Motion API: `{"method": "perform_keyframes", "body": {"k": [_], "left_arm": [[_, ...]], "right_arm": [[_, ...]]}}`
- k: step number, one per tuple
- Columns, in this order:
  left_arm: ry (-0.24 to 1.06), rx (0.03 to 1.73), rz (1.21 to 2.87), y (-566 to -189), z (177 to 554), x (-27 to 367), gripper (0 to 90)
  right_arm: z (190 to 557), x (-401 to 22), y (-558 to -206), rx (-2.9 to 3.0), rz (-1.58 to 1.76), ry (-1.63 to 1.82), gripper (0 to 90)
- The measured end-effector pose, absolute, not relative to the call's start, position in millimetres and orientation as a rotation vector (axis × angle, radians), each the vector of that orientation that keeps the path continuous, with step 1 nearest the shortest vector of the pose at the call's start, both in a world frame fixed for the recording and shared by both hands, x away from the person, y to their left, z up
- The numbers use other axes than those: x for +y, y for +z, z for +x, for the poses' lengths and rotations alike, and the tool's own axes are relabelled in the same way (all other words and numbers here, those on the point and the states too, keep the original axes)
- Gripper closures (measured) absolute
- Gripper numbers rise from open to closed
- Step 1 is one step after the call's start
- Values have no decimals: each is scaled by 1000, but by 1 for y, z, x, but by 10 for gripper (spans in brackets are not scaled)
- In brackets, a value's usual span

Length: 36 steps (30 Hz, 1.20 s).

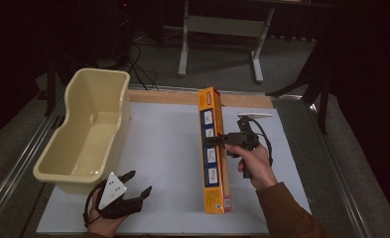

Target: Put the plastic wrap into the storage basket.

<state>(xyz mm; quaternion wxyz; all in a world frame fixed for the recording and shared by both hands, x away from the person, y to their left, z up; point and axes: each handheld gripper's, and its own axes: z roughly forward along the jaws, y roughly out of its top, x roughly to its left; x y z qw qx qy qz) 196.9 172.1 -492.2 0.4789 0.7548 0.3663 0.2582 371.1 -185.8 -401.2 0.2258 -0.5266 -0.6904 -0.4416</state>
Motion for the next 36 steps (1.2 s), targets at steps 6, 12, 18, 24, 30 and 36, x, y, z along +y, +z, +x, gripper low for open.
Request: {"method": "perform_keyframes", "body": {"k": [6,12,18,24,30,36], "left_arm": [[630,903,1840,-492,197,173,276],[630,905,1837,-492,197,173,275],[628,910,1834,-493,197,173,275],[623,909,1835,-492,197,173,273],[617,906,1833,-492,197,174,272],[614,905,1832,-492,197,174,272]], "right_arm": [[378,-165,-399,-1862,-1424,-1229,397],[386,-153,-397,-1838,-1425,-1227,397],[393,-141,-395,-1799,-1416,-1249,397],[397,-125,-392,-1750,-1409,-1276,397],[403,-110,-386,-1715,-1395,-1302,397],[411,-95,-377,-1663,-1375,-1338,397]]}}
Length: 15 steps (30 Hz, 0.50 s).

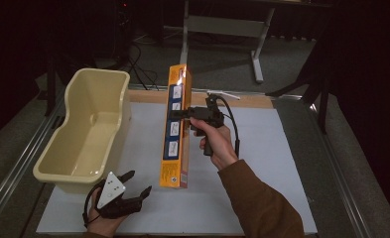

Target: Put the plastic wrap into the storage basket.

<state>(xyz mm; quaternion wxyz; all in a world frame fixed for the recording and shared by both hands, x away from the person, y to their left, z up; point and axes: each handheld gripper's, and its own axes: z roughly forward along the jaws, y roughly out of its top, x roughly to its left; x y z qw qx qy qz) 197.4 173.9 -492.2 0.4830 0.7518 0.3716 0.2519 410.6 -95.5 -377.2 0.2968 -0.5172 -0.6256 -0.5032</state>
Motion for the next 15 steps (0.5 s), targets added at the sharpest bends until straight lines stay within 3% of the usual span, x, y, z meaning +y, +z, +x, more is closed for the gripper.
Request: {"method": "perform_keyframes", "body": {"k": [15], "left_arm": [[607,899,1825,-492,198,174,272]], "right_arm": [[434,-68,-366,-1547,-1411,-1390,397]]}}
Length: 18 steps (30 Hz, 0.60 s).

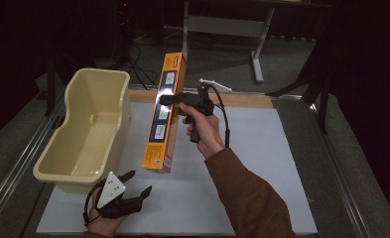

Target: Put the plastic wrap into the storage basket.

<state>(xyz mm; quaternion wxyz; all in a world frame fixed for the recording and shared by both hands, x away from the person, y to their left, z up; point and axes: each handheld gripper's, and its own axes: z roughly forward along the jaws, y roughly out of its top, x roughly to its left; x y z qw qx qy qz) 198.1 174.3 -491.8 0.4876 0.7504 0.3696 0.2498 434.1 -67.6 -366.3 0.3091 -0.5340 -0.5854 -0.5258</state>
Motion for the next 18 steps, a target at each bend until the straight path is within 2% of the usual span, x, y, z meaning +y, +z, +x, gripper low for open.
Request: {"method": "perform_keyframes", "body": {"k": [18], "left_arm": [[594,890,1805,-491,196,177,271]], "right_arm": [[449,-7,-349,-1604,-1393,-1379,397]]}}
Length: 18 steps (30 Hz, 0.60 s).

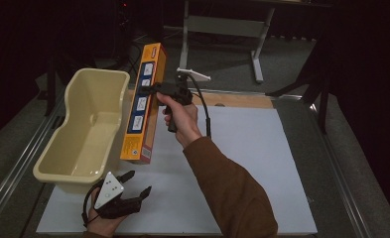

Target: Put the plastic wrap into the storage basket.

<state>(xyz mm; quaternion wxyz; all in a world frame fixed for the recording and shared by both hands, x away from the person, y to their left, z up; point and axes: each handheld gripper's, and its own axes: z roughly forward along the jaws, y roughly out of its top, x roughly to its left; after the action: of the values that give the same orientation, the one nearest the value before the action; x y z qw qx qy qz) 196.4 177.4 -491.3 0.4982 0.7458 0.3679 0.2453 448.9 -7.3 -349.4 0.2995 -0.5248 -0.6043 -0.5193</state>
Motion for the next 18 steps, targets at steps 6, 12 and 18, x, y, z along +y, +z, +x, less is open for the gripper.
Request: {"method": "perform_keyframes", "body": {"k": [6,12,18], "left_arm": [[593,891,1794,-491,195,178,271],[598,884,1803,-492,195,176,272],[596,887,1800,-493,195,176,272]], "right_arm": [[451,11,-345,-1600,-1394,-1405,397],[453,24,-349,-1619,-1377,-1388,398],[455,43,-354,-1612,-1370,-1374,398]]}}
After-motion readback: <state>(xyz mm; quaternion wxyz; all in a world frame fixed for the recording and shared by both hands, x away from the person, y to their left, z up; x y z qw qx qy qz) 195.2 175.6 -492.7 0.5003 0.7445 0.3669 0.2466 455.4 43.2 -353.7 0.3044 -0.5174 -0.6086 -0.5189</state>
